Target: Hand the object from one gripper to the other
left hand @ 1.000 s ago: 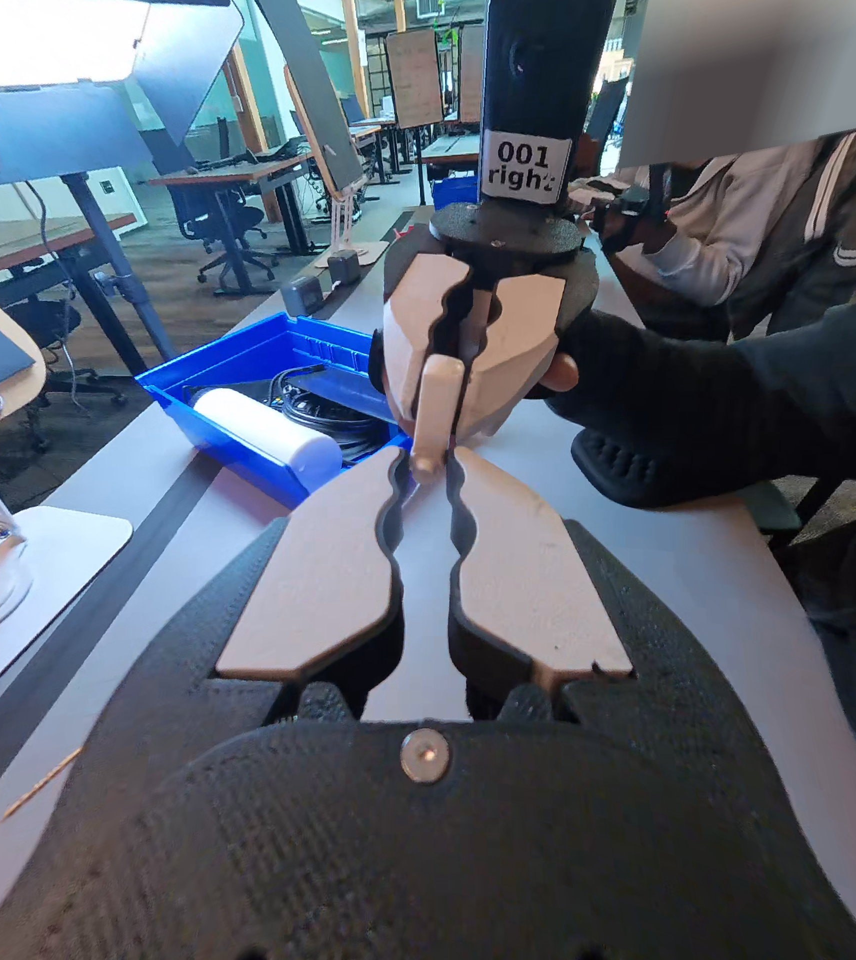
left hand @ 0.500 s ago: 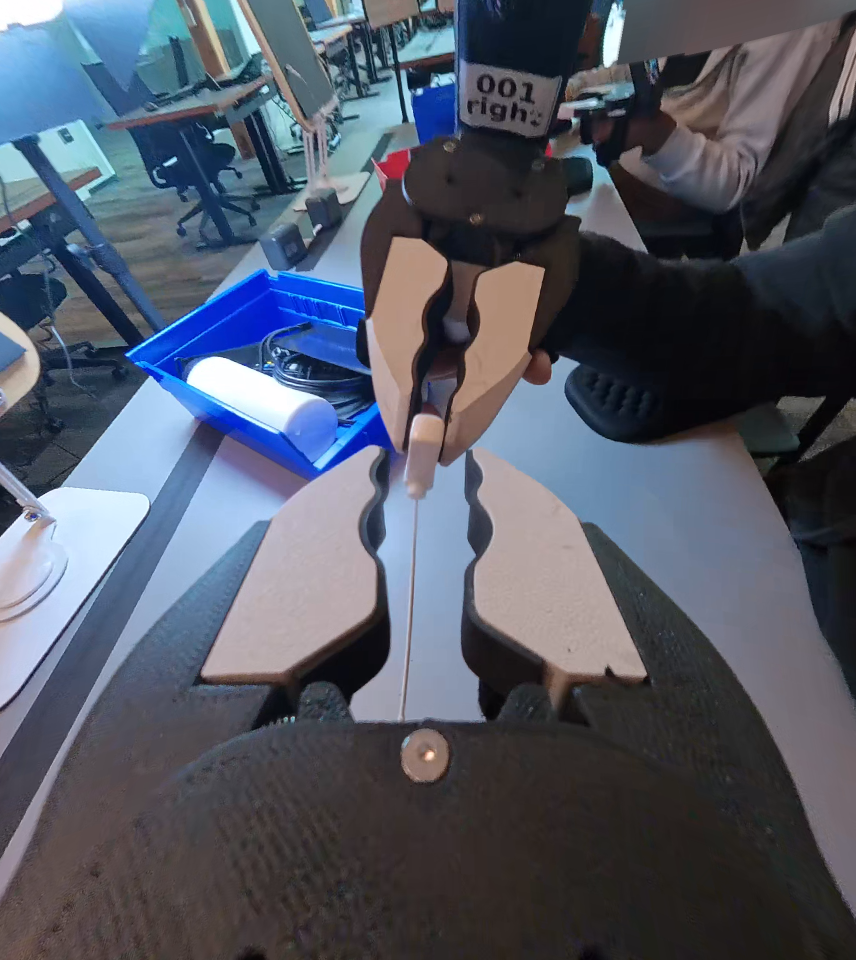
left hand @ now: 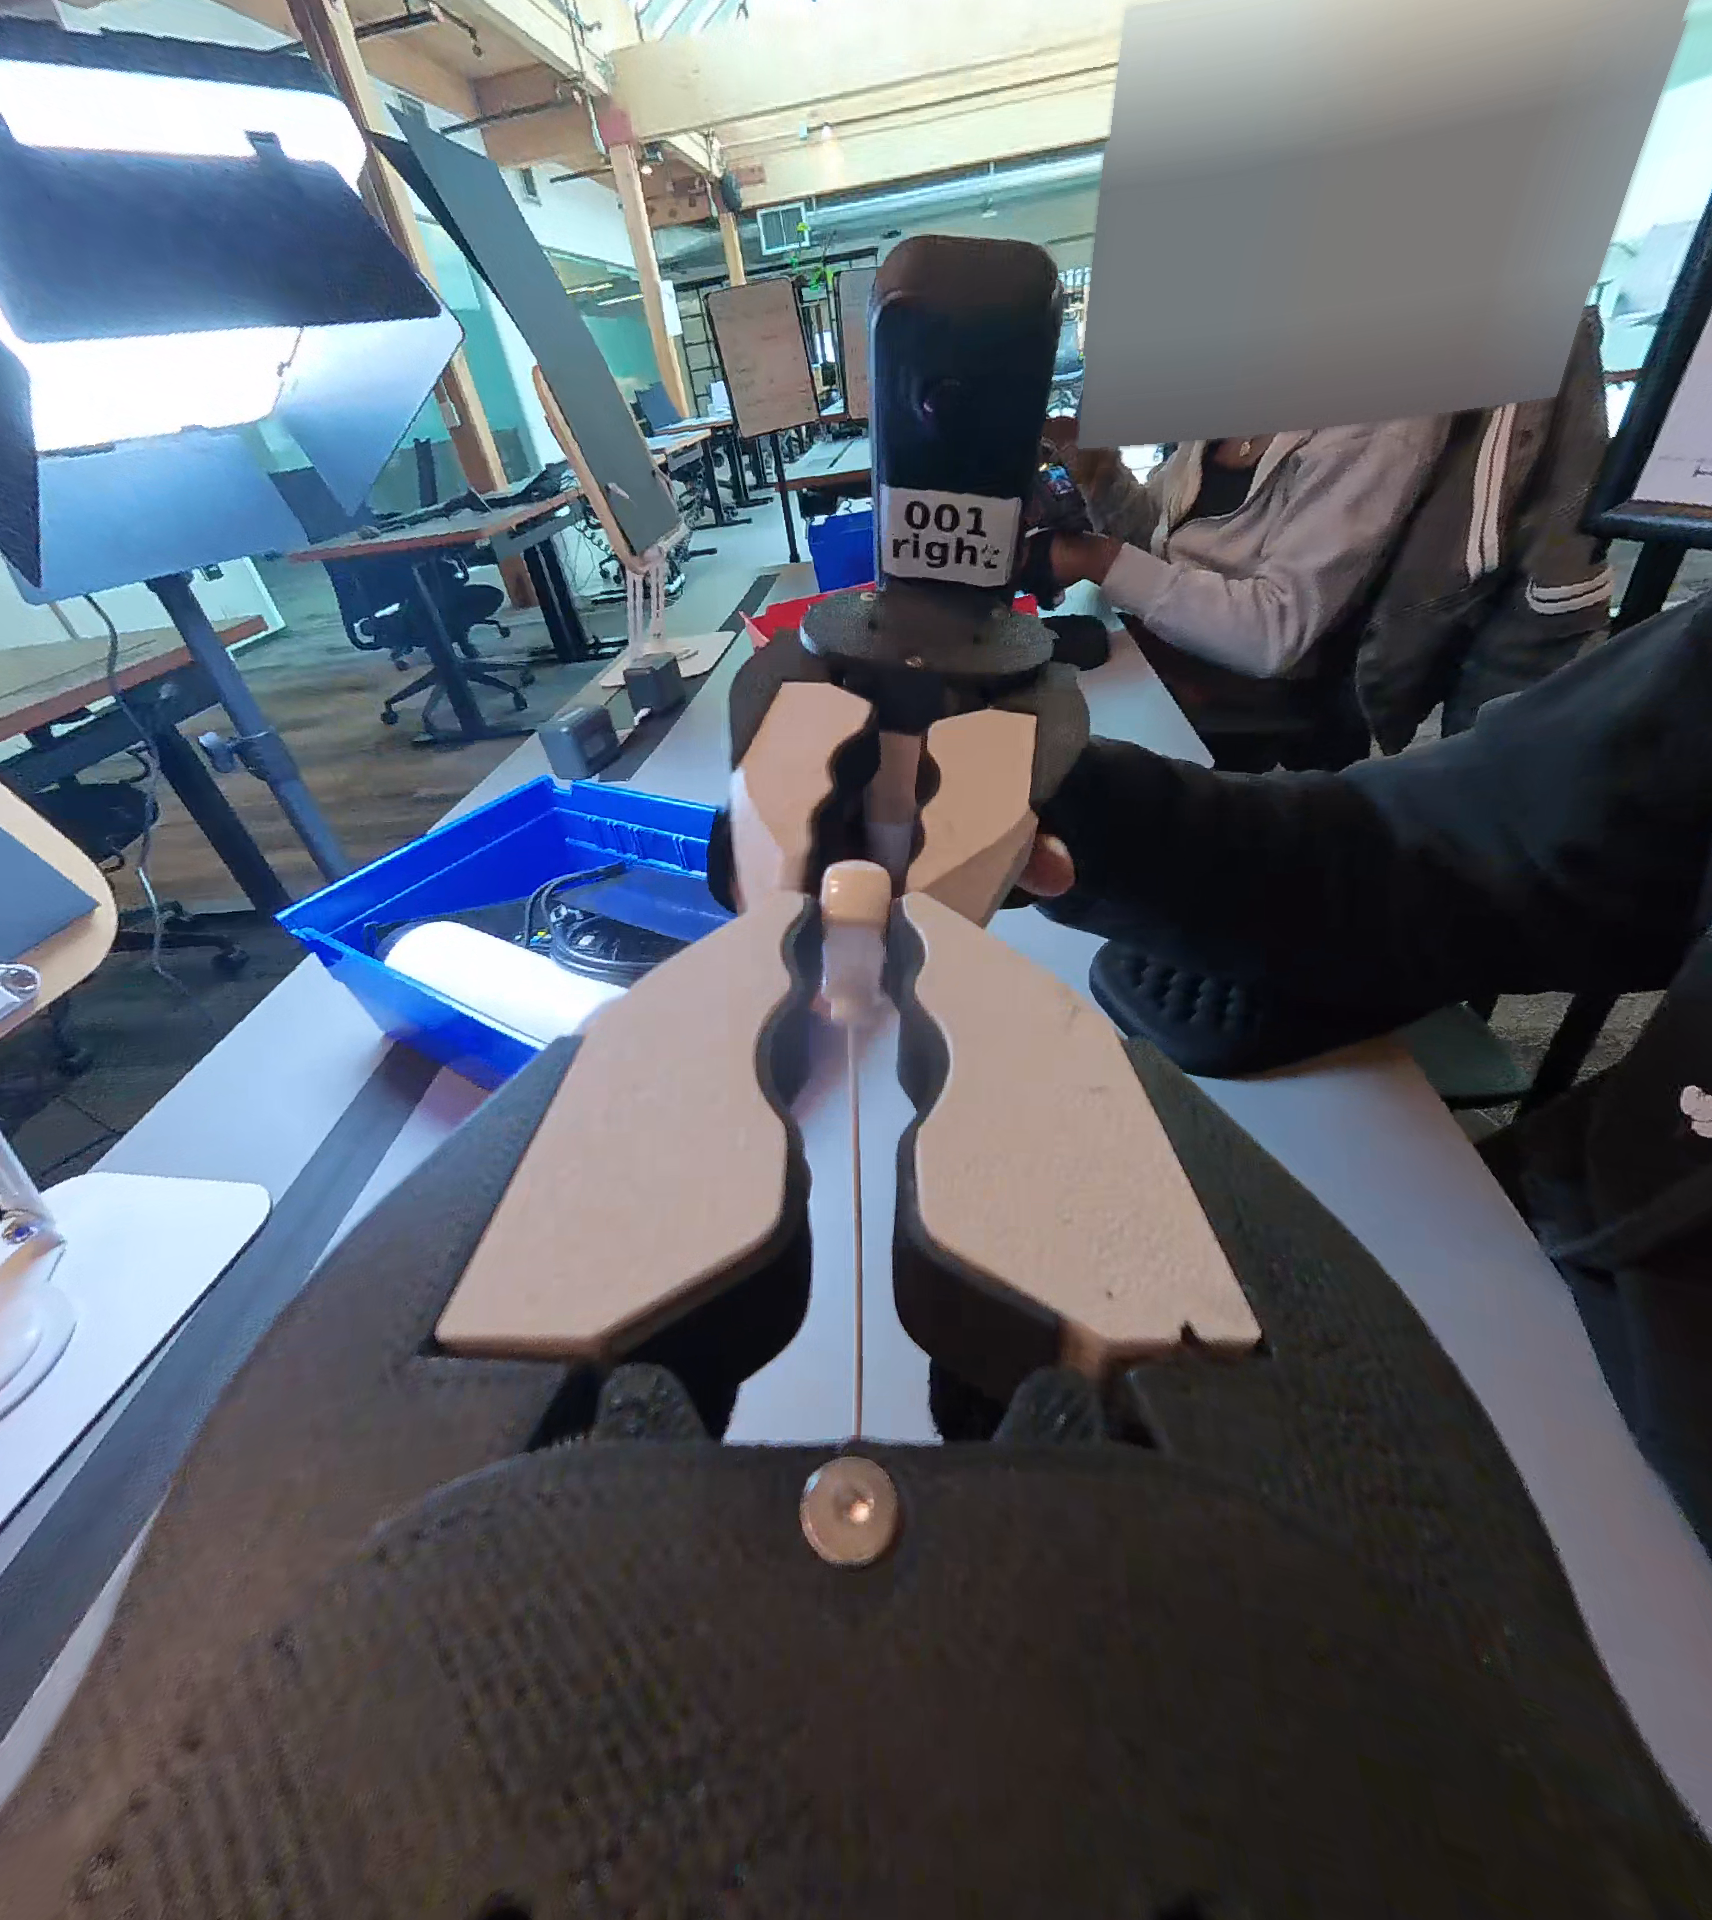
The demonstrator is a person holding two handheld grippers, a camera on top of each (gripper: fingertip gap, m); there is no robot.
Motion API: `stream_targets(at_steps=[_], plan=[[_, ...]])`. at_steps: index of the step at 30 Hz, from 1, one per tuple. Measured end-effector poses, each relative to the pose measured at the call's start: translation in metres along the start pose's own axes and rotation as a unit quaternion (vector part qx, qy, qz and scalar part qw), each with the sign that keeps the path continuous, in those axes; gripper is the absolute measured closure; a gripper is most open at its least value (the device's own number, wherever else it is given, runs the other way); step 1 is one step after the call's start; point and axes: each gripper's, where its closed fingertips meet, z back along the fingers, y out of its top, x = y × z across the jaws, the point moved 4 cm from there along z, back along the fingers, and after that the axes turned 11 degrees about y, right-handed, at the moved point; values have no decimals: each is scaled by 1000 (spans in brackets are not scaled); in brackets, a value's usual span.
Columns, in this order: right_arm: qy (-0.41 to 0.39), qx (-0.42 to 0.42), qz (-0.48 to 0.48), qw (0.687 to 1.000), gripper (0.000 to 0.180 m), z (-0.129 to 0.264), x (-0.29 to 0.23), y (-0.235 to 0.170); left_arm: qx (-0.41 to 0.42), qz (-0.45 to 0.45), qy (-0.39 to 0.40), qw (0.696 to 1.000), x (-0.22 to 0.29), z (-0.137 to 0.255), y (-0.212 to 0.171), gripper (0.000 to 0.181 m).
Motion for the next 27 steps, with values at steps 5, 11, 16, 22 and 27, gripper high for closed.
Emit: stream_targets(at_steps=[5, 11, 16, 22, 27], plan=[[-7, -51, 21, 998, 166, 7, -2, -3, -30, -10, 2, 1000, -3, 3, -8, 168], [-13, -116, 46, 992, 166, 7, -5, -13, -87, -74, 29, 993, 3, -3, -17, 163], [-80, -86, 60, 991, 164, 13, 10, -4, -73, -20, 66, 995, -9, -6, -11, 168], [-221, -143, 218, 940, 154, 10, 20, 3, -47, 121, 141, 981, -35, -10, -12, 169], [-271, -252, 341, 864, 159, -4, 24, -15, -65, 170, 137, 974, -33, -19, -20, 169]])
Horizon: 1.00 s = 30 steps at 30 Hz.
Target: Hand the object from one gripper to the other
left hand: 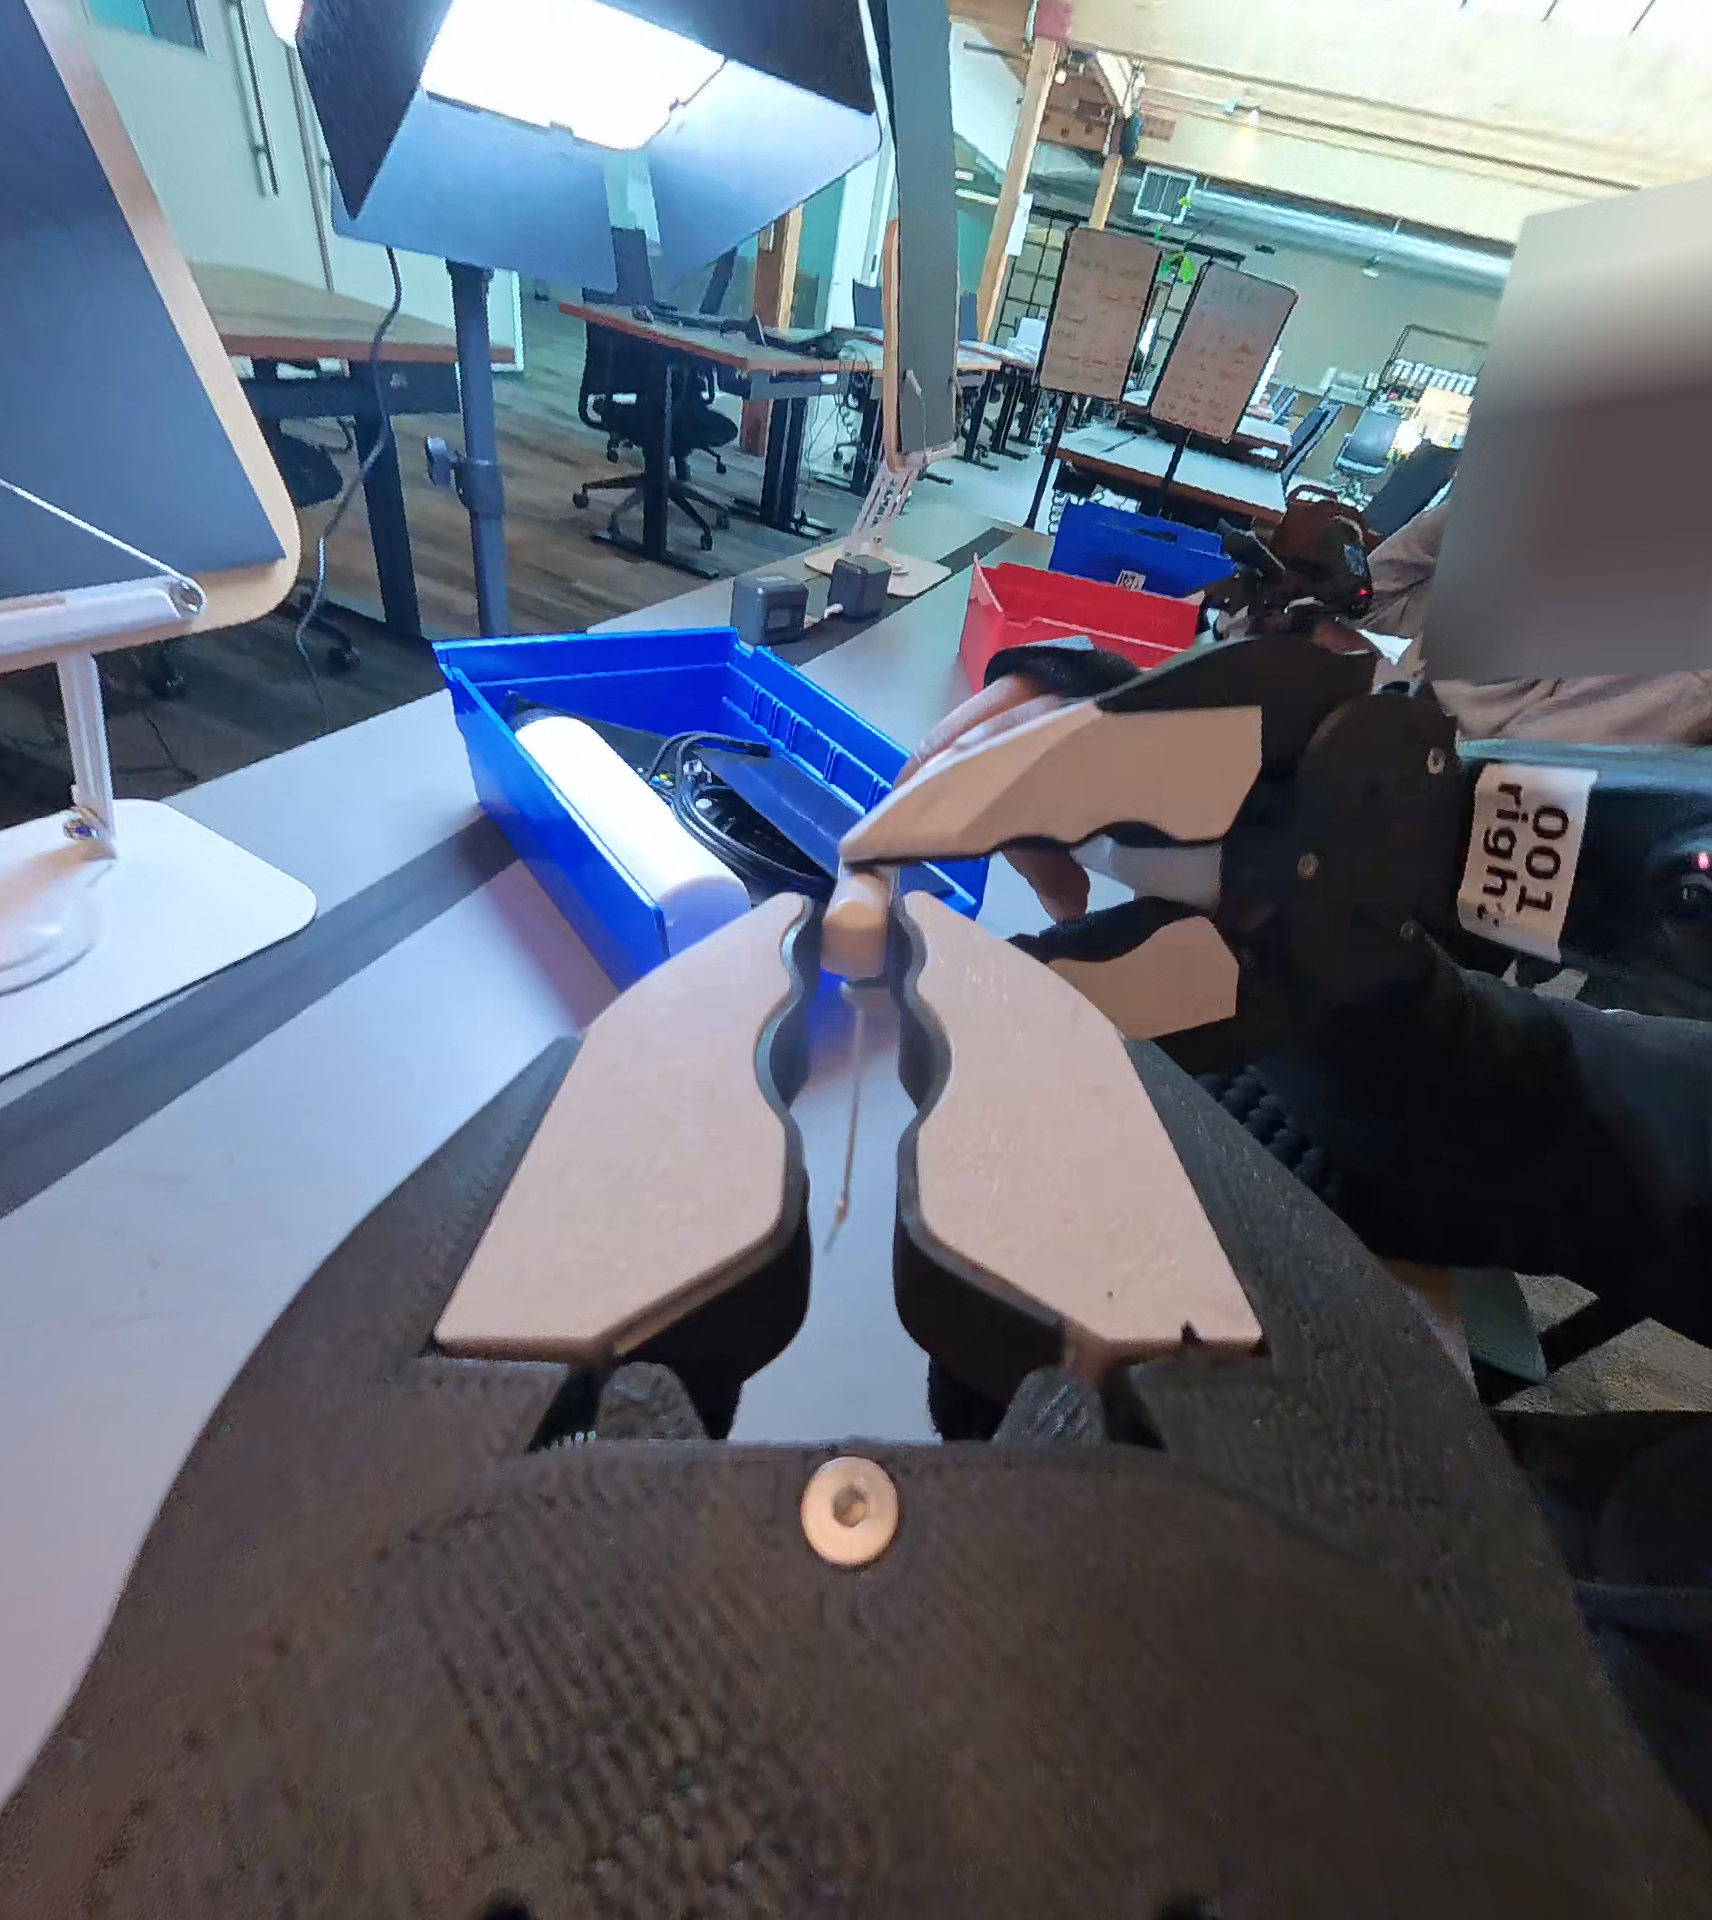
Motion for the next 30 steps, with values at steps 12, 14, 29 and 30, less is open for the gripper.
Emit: stream_targets(at_steps=[12, 14, 29, 30], plan=[[92, -3, -36, 995, 166, 3, -11, -10, -26, -368, 89, 925, 14, 14, -8, 146], [104, 2, -40, 994, 166, 2, -14, -7, -42, -407, 91, 908, 18, 11, -14, 148], [135, 147, -156, 967, 146, 25, 4, 10, 55, -336, 11, 940, 19, 24, 1, 169], [126, 150, -157, 968, 155, 26, 6, 9, 55, -329, 2, 943, 18, 24, 0, 169]])
